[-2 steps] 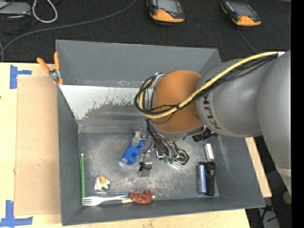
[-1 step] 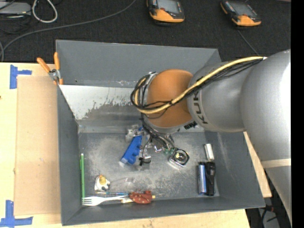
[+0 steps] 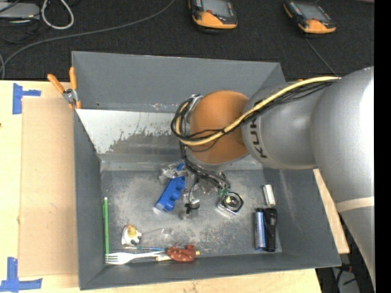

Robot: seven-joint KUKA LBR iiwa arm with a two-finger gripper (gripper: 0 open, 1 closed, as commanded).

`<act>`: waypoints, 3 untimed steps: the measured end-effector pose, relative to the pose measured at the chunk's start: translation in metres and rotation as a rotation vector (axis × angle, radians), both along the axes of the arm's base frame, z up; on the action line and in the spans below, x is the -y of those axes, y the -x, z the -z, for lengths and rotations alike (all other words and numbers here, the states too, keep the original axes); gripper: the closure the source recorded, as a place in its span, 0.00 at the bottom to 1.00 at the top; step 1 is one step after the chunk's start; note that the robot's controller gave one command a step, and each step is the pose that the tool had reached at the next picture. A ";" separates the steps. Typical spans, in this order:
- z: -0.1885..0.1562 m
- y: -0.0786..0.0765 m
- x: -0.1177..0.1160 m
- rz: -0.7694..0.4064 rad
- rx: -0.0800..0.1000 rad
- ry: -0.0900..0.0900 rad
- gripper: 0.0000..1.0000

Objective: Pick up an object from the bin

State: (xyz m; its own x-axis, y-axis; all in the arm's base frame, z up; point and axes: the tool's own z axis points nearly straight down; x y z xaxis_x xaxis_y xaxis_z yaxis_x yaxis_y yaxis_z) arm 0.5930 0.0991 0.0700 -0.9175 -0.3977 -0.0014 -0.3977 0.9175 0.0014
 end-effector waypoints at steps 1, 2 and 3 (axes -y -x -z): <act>0.001 0.003 -0.004 0.074 -0.002 0.000 0.00; 0.000 0.000 -0.002 0.008 0.001 -0.002 0.00; -0.001 0.001 -0.005 0.077 0.004 -0.005 1.00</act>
Offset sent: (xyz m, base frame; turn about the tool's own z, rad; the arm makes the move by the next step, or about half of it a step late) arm -0.0003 0.0005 0.0000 0.0068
